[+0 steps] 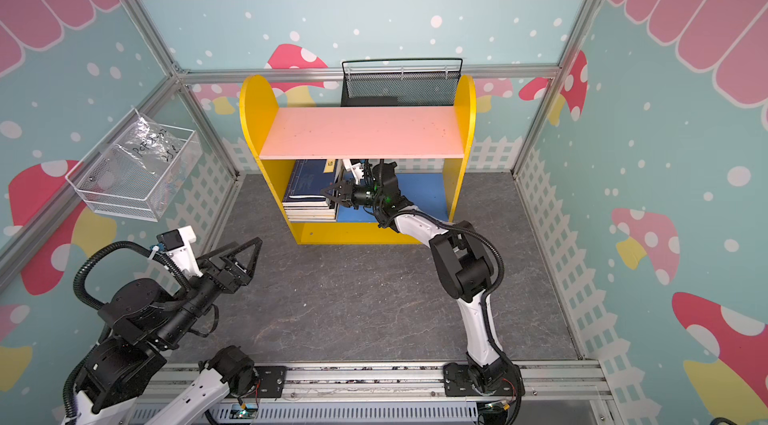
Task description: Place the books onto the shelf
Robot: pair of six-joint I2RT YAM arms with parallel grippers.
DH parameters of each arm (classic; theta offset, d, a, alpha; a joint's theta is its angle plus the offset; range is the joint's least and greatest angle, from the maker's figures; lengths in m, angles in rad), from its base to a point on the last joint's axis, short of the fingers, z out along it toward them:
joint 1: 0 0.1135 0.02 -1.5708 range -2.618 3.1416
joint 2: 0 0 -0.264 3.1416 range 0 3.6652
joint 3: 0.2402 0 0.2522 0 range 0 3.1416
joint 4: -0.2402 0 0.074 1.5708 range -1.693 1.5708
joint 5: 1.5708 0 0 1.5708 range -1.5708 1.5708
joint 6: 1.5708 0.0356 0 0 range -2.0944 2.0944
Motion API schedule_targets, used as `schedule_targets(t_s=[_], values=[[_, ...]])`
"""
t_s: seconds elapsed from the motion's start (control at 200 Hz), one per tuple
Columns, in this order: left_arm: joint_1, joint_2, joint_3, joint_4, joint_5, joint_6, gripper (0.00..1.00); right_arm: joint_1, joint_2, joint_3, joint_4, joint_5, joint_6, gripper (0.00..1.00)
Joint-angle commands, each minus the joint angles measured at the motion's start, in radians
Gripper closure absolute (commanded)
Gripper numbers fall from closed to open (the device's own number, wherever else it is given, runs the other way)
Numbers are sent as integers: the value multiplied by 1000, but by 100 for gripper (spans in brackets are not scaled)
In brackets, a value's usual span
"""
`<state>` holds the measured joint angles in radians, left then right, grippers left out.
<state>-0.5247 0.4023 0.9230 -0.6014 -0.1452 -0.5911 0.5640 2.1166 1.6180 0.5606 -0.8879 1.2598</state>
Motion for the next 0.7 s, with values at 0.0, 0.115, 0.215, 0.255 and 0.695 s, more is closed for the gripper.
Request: schedule_targets(t_s=[0.0,0.115,0.215,0.255,0.695], values=[[3,-17,-12,-5,1,4,1,6,13,83,-72,-13,-64,98],[3,-28,-18,-7,-6,-1,1,8,31,138,-129,-21,-79,98],[3,-36,-21,-15,-19,1,1,14,43,160,-151,-40,-78,98],[4,-40,-20,-18,-21,2,1,17,43,164,-154,-46,-77,98],[3,-40,-27,-19,-31,-3,1,51,34,194,-198,-36,-98,98]])
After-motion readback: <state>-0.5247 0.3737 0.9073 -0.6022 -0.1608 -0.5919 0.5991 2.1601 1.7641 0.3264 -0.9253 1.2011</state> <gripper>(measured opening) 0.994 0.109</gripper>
